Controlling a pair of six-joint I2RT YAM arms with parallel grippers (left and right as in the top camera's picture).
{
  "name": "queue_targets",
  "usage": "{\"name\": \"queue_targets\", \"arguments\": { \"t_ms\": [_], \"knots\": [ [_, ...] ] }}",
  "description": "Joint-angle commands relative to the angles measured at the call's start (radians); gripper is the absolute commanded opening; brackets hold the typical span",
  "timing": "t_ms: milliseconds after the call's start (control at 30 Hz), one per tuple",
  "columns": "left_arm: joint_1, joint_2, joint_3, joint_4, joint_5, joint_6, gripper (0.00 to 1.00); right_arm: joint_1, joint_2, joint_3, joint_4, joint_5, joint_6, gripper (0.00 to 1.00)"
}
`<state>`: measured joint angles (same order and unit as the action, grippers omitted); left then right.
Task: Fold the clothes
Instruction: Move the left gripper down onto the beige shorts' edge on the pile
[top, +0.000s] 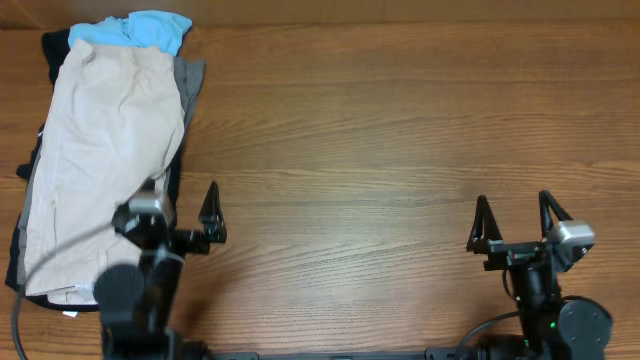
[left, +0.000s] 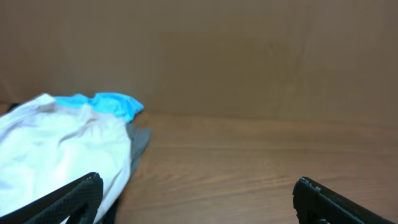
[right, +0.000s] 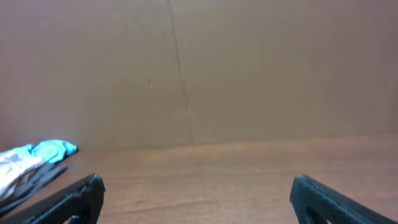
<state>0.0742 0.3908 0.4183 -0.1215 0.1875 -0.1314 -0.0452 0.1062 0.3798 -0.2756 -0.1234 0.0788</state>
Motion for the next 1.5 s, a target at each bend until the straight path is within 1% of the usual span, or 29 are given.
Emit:
{"name": "queue_targets", "arguments": {
  "t_ms": [0,67,100,133,167,300,333,367,433,467,533,600,733,800,867,900,967,1033,1133,1267,1300,1333,1467],
  "knots": [
    [0.006,0.252,0.262,-0.076,0.078,-0.003,1.00,-0.002,0.111,0.147,-0.057,-0.011,0.003,1.00],
    [0.006,0.367,0.388,-0.156,0.080,-0.002,1.00,-0.002,0.187,0.216,-0.108,-0.026,0.003,1.00],
    [0.006,0.461,0.496,-0.239,0.087,0.008,1.00,-0.002,0.266,0.281,-0.160,-0.046,0.003,1.00],
    [0.006,0.496,0.538,-0.272,0.093,0.023,1.00,-0.002,0.294,0.304,-0.180,-0.055,0.003,1.00],
    [0.006,0.589,0.647,-0.364,0.111,0.064,1.00,-0.002,0.369,0.362,-0.230,-0.072,0.003,1.00],
    [0.006,0.796,0.896,-0.592,0.124,0.124,1.00,-0.002,0.571,0.509,-0.369,-0.116,0.003,1.00],
    [0.006,0.869,0.975,-0.676,0.123,0.154,1.00,-0.002,0.664,0.569,-0.426,-0.140,0.003,1.00],
    [0.006,0.915,1.014,-0.708,0.124,0.170,1.00,-0.002,0.728,0.607,-0.459,-0.167,0.003,1.00],
    [0.004,0.969,1.034,-0.716,0.127,0.169,1.00,-0.002,0.827,0.652,-0.480,-0.228,0.003,1.00],
    [0.004,1.001,1.033,-0.715,0.127,0.170,1.00,-0.002,0.892,0.665,-0.460,-0.286,0.003,1.00],
    [0.005,1.035,1.033,-0.720,0.128,0.163,1.00,-0.002,0.956,0.665,-0.426,-0.359,0.003,1.00],
    [0.008,1.059,1.033,-0.728,0.092,0.161,1.00,-0.002,1.018,0.665,-0.404,-0.431,0.003,1.00],
    [0.067,1.067,1.033,-0.784,-0.011,0.067,0.98,-0.002,1.114,0.665,-0.403,-0.493,0.002,1.00],
    [0.160,1.067,1.033,-0.823,-0.013,0.029,0.95,-0.002,1.148,0.665,-0.411,-0.496,0.001,1.00],
    [0.236,1.067,1.033,-0.845,-0.011,-0.011,0.95,-0.002,1.165,0.665,-0.412,-0.496,-0.002,1.00],
    [0.314,1.068,1.033,-0.864,-0.011,-0.050,0.95,-0.002,1.171,0.665,-0.409,-0.496,-0.002,1.00],
    [0.414,1.069,1.028,-0.879,-0.012,-0.087,0.95,-0.002,1.173,0.665,-0.400,-0.496,-0.002,1.00],
    [0.509,1.077,1.026,-0.888,-0.015,-0.111,0.95,-0.002,1.173,0.665,-0.391,-0.496,-0.002,1.00],
    [0.603,1.102,1.025,-0.891,-0.015,-0.117,0.96,-0.002,1.173,0.665,-0.387,-0.496,-0.002,1.00],
    [0.669,1.172,1.025,-0.874,-0.044,-0.111,0.99,-0.002,1.173,0.665,-0.388,-0.496,-0.002,1.00],
    [0.673,1.194,1.025,-0.867,-0.055,-0.086,0.99,-0.002,1.173,0.665,-0.388,-0.496,-0.002,1.00],
    [0.673,1.240,1.025,-0.858,-0.065,-0.006,0.97,-0.002,1.173,0.665,-0.388,-0.497,-0.002,1.00],
    [0.671,1.365,1.025,-0.860,-0.065,0.180,0.96,-0.001,1.173,0.664,-0.389,-0.497,-0.002,1.00]
  ]
}}
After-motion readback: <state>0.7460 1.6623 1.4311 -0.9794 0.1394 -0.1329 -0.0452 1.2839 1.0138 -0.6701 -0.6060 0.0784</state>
